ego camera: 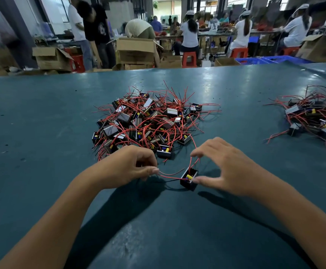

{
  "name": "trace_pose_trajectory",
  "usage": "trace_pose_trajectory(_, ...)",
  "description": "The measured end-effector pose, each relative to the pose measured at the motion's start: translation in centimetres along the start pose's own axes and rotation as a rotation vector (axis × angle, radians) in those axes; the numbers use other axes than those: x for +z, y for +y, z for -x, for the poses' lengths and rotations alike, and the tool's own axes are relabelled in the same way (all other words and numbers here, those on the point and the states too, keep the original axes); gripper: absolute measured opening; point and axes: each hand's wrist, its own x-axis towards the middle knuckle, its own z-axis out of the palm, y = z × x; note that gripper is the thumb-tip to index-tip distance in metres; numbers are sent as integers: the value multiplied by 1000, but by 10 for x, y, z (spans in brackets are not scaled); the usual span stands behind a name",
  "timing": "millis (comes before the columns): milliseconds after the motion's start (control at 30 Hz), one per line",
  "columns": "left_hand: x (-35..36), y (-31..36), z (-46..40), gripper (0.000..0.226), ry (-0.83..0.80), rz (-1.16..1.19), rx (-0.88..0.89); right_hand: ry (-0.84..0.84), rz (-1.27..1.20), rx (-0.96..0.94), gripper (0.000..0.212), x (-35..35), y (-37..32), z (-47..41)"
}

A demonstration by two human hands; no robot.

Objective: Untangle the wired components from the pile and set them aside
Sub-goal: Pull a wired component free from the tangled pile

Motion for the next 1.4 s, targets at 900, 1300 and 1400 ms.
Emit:
trace_pose_trajectory(900,8,25,3,12,89,-194,275,-245,148,83,38,-17,20,3)
trace_pose_trajectory(1300,7,20,5,19,92,-112,228,-301,37,131,33,-21,18,4)
trace_pose_trajectory(1400,3,19,7,16,16,-67,204,-304,40,125,33,-23,17,3)
